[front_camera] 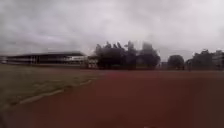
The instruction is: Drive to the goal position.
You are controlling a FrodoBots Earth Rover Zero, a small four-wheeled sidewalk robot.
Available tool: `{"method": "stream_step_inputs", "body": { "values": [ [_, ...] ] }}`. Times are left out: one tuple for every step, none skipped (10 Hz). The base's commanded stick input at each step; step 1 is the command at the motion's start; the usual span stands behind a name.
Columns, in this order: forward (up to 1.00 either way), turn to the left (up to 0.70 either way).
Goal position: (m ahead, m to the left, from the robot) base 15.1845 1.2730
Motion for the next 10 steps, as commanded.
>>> {"method": "stream_step_inputs", "body": {
  "values": [
    [0.70, 0.00],
    [0.70, 0.00],
    [0.70, 0.00],
    [0.70, 0.00],
    [0.70, 0.00],
    [0.70, 0.00],
    [0.70, 0.00],
    [0.70, 0.00],
    [0.70, 0.00],
    [0.70, 0.00]
  ]
}}
